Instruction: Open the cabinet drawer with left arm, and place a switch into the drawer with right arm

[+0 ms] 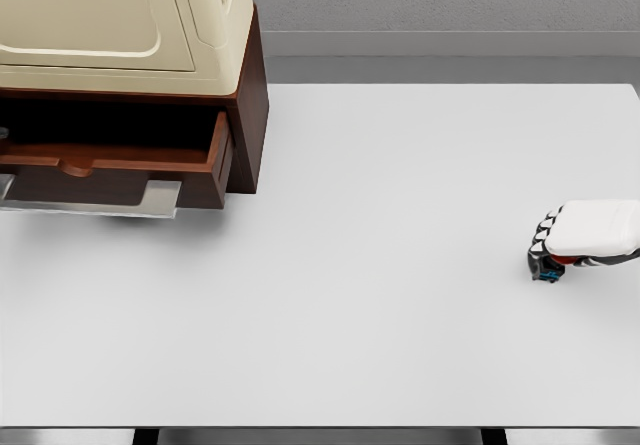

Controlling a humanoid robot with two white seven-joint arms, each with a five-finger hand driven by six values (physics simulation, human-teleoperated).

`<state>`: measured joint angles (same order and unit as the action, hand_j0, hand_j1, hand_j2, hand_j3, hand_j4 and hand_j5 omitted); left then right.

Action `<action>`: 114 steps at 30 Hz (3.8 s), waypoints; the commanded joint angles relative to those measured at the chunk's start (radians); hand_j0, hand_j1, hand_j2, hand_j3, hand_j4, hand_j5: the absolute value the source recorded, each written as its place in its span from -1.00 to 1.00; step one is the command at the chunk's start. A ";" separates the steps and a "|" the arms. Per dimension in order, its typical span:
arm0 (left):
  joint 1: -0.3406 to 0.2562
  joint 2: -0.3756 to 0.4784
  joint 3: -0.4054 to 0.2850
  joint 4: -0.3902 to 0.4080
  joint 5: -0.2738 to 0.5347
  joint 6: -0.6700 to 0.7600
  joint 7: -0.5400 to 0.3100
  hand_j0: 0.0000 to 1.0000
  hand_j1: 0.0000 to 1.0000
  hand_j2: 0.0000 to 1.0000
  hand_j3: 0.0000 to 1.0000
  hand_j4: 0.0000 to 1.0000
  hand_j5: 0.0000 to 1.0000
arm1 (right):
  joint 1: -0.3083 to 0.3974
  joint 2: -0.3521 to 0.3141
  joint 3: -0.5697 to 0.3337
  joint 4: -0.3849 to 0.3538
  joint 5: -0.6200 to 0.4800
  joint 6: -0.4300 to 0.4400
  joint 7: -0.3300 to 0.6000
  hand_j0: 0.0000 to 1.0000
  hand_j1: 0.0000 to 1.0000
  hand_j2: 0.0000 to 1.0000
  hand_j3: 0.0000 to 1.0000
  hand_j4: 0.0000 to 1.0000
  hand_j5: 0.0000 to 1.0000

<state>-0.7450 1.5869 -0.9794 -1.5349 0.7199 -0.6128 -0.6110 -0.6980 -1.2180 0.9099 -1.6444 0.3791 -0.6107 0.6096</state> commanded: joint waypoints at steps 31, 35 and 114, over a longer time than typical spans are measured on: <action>-0.002 -0.005 -0.001 0.016 0.007 0.002 0.000 1.00 1.00 1.00 1.00 1.00 1.00 | 0.046 0.172 -0.203 0.101 -0.012 0.000 0.001 -0.19 -0.19 -0.19 -0.19 -0.19 -0.19; -0.002 -0.005 -0.001 0.016 0.007 0.002 0.000 1.00 1.00 1.00 1.00 1.00 1.00 | -0.011 0.218 -0.201 0.101 -0.012 0.000 0.001 -0.18 -0.18 -0.18 -0.18 -0.18 -0.18; -0.002 -0.007 -0.001 0.018 0.007 0.002 0.000 1.00 1.00 1.00 1.00 1.00 1.00 | -0.696 1.012 0.133 0.310 -0.022 0.000 0.001 -0.30 -0.30 -0.30 -0.30 -0.30 -0.30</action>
<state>-0.7470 1.5795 -0.9808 -1.5173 0.7191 -0.6133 -0.6111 -1.3975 -0.2364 1.0401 -1.3765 0.3617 -0.6132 0.6104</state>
